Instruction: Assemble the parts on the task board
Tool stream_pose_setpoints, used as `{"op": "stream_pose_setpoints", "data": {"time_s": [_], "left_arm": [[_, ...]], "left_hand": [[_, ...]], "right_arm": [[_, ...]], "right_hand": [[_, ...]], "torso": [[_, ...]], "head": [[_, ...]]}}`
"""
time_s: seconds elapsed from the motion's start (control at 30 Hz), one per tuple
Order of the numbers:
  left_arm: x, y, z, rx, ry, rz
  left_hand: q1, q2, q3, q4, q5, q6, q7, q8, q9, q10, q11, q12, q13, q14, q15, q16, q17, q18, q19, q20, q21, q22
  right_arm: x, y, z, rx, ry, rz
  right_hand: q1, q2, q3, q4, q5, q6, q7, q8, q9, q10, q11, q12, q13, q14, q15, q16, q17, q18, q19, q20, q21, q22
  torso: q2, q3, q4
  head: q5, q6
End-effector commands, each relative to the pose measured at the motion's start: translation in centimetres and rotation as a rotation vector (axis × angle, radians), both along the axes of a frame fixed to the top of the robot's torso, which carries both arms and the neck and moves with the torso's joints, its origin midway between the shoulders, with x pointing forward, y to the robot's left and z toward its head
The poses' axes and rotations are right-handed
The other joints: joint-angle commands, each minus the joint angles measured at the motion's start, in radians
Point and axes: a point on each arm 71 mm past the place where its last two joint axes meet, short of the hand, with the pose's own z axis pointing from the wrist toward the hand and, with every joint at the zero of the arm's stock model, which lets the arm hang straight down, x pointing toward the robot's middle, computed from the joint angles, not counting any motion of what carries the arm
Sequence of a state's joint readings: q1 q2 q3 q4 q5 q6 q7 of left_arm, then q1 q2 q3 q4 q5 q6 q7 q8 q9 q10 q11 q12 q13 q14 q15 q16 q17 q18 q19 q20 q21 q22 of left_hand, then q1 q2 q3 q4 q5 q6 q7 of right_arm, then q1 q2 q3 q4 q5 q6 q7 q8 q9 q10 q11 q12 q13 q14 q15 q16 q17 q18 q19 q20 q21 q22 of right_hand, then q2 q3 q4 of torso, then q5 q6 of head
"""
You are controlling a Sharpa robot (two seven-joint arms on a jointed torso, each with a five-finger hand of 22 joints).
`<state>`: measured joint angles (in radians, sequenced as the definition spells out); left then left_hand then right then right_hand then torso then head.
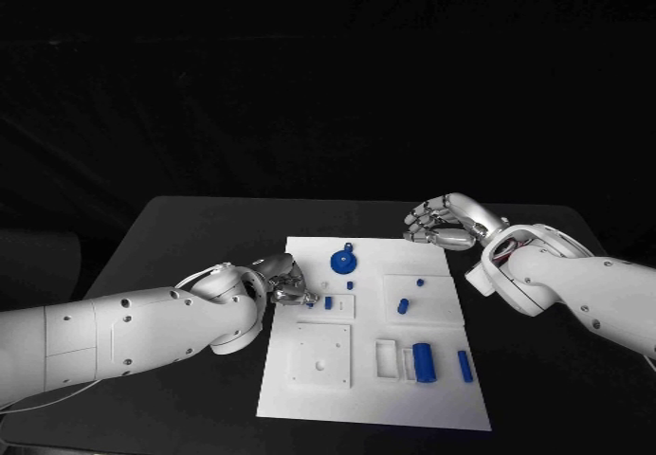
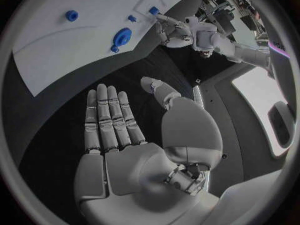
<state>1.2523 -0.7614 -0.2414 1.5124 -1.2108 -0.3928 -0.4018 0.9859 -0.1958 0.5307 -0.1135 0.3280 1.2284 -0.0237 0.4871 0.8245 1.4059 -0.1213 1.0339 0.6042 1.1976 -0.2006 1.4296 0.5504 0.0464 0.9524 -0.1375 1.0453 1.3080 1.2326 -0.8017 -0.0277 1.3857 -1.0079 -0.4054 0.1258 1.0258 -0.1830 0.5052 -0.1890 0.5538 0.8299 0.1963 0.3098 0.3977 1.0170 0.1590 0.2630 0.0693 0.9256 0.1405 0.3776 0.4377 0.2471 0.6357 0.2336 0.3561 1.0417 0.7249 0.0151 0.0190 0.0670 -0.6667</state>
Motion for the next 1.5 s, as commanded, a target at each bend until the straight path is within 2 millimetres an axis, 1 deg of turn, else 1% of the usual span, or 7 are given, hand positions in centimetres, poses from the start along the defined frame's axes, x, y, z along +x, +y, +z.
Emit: {"op": "stream_pose_setpoints", "data": {"time_s": [0.03,0.57,1.23,1.5], "left_arm": [[-0.06,-0.13,0.17,0.004,-0.046,-0.013],[-0.2,-0.15,-0.31,0.009,-0.067,-0.013],[-0.18,-0.13,-0.57,0.035,-0.073,-0.028],[-0.34,-0.17,-0.76,0.037,-0.064,-0.032]], "left_hand": [[0.061,0.054,0.05,-0.056,-0.005,0.0,0.0,-0.007,0.002,0.0,-0.005,-0.004,-0.002,0.003,-0.01,-0.002,-0.001,0.002,-0.001,-0.131,0.006,0.013],[0.06,0.055,0.051,-0.055,-0.004,0.002,-0.001,-0.007,0.001,0.001,-0.006,-0.003,-0.002,0.005,-0.01,-0.001,-0.001,0.002,0.001,-0.132,0.006,0.012],[0.06,0.055,0.052,-0.056,-0.002,0.003,-0.001,-0.007,0.0,0.001,-0.007,-0.002,-0.003,0.007,-0.01,-0.001,-0.001,0.002,0.003,-0.132,0.006,0.012],[0.061,0.055,0.053,-0.057,-0.001,0.003,-0.002,-0.007,0.0,0.001,-0.008,-0.002,-0.003,0.008,-0.011,-0.001,-0.001,0.002,0.003,-0.132,0.006,0.012]], "right_arm": [[-0.06,0.12,0.0,0.0,-0.001,0.016],[-0.07,0.1,0.0,0.0,-0.001,0.016],[-0.07,0.12,-0.01,-0.001,0.0,0.017],[-0.07,0.12,-0.01,-0.001,0.001,0.017]], "right_hand": [[-0.001,-0.004,-0.003,0.004,0.005,-0.007,0.0,0.004,-0.001,0.006,-0.002,-0.004,-0.001,0.004,0.001,-0.004,-0.002,-0.004,-0.004,0.004,-0.006,0.002],[-0.001,-0.004,-0.004,0.005,0.006,-0.007,0.0,0.005,-0.001,0.006,-0.002,-0.005,-0.001,0.004,0.001,-0.004,-0.002,-0.003,-0.004,0.004,-0.006,0.002],[-0.001,-0.003,-0.004,0.006,0.007,-0.007,0.0,0.005,-0.002,0.007,-0.002,-0.007,-0.001,0.005,0.001,-0.004,-0.002,-0.003,-0.004,0.005,-0.006,0.003],[-0.001,-0.003,-0.005,0.006,0.007,-0.007,-0.001,0.005,-0.002,0.008,-0.002,-0.007,-0.001,0.005,0.001,-0.004,-0.002,-0.003,-0.004,0.005,-0.007,0.003]], "torso": [[0.0,0.0004,-0.0005],[0.0,-0.0001,-0.0011],[0.001,-0.0006,-0.0007],[0.0,-0.0003,-0.0005]], "head": [[0.0,-0.001],[0.0,0.0],[-0.001,-0.002],[-0.001,-0.004]]}}
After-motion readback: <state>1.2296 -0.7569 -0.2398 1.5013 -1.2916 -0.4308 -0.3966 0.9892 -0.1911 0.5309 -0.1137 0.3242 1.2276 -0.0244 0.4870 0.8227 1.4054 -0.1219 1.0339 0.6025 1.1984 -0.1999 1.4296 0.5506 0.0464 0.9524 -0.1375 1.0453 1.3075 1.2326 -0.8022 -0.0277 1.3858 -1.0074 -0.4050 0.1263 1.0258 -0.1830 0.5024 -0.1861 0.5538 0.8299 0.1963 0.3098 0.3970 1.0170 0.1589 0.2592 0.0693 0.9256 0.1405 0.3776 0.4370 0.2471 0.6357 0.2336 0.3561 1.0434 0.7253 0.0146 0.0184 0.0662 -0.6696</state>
